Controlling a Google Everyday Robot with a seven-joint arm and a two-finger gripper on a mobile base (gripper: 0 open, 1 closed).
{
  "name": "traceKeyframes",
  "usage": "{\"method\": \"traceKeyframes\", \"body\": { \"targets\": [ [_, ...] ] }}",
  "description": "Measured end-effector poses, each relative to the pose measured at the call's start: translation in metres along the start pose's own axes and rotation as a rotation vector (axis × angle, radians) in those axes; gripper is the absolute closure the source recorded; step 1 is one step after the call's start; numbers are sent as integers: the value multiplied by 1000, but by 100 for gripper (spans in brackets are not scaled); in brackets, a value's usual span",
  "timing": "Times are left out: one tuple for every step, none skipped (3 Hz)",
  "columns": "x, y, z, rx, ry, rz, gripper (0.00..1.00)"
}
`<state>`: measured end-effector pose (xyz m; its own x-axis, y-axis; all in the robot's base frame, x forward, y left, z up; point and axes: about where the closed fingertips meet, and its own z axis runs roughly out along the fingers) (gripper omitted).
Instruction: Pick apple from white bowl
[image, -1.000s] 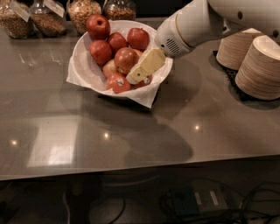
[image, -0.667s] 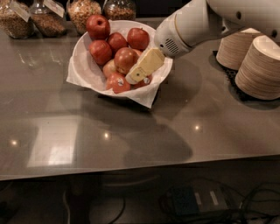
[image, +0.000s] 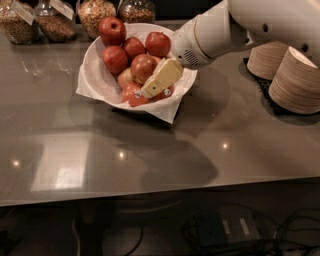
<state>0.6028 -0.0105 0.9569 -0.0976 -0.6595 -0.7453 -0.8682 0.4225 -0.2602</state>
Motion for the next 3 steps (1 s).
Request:
{"method": "traceKeyframes", "body": {
  "targets": [
    [-3,-4,17,24,-35,-19,19],
    [-3,-8,28,43,-55,-23,36],
    [-1,-11,37,58,-70,-18,35]
  ]
}}
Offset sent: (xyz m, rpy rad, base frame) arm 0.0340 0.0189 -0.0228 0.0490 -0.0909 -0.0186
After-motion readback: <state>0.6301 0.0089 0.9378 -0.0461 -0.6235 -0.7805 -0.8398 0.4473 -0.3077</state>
